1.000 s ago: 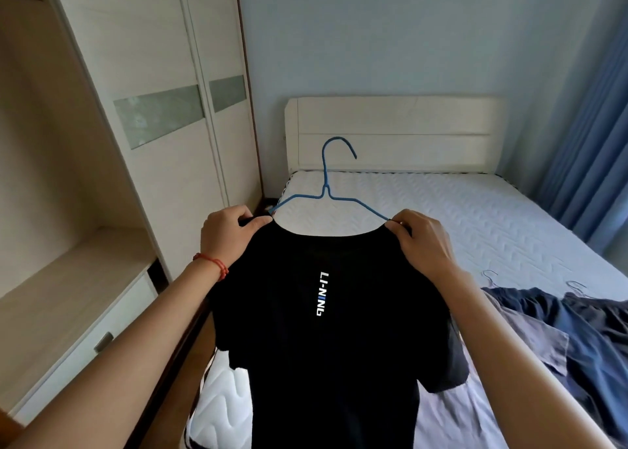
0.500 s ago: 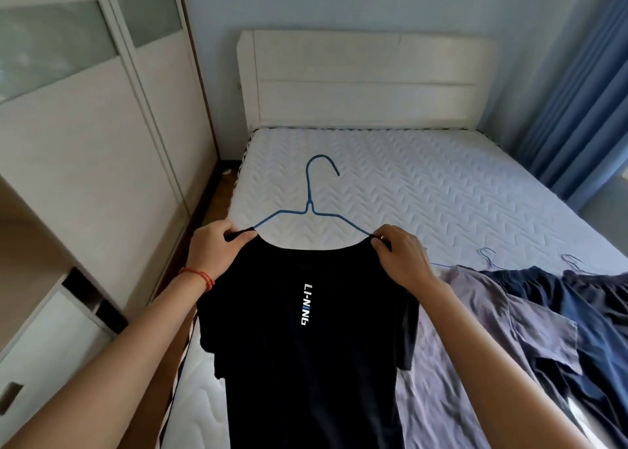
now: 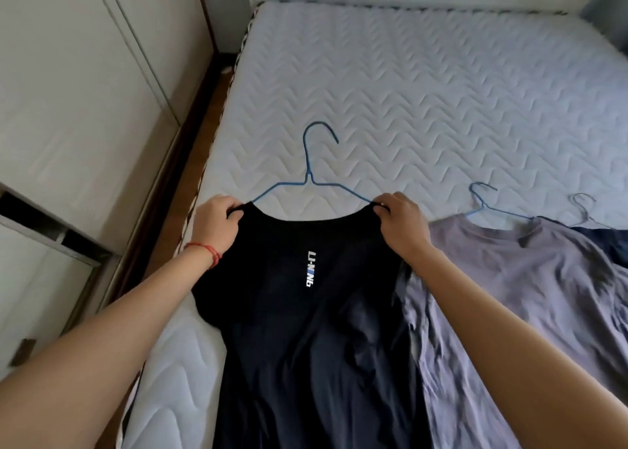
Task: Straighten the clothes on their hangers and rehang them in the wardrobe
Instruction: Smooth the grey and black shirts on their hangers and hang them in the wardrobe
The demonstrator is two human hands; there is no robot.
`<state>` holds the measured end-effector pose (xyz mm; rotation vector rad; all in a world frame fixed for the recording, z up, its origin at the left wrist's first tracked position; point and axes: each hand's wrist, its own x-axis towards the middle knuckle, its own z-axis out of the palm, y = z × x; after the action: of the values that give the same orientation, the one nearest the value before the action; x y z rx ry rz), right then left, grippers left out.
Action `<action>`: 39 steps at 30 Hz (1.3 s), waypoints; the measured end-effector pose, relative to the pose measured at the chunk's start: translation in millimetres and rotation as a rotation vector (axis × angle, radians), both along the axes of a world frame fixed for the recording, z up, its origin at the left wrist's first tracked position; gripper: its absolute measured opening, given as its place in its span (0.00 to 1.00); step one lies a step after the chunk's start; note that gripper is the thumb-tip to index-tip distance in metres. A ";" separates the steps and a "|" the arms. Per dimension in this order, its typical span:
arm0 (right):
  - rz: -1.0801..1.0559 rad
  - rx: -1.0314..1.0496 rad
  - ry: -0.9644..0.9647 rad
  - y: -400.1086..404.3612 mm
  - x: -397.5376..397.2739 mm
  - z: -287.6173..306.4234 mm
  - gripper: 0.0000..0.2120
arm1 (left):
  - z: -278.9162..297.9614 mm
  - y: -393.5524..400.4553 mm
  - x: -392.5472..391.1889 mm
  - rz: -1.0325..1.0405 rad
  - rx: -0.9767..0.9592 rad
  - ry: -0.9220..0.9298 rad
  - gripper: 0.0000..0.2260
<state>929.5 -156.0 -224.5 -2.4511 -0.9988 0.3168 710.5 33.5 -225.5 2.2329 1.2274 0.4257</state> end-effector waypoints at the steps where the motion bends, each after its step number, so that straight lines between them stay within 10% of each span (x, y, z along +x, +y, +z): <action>1: -0.003 -0.019 -0.017 6.5 4.9 -16.8 0.13 | -16.4 1.5 7.9 0.022 0.036 0.038 0.10; 16: -0.335 -0.146 0.194 -114.1 39.4 -200.2 0.18 | -240.9 -174.9 -36.7 -0.272 -0.005 0.579 0.27; 39: -0.585 0.336 0.590 -73.8 39.7 -217.6 0.08 | -270.1 -185.4 -43.6 -0.208 0.124 0.578 0.26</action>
<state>969.1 -229.7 -442.1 -2.0295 -0.0649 0.5657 667.0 -151.9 -495.6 2.6615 1.2373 -0.2539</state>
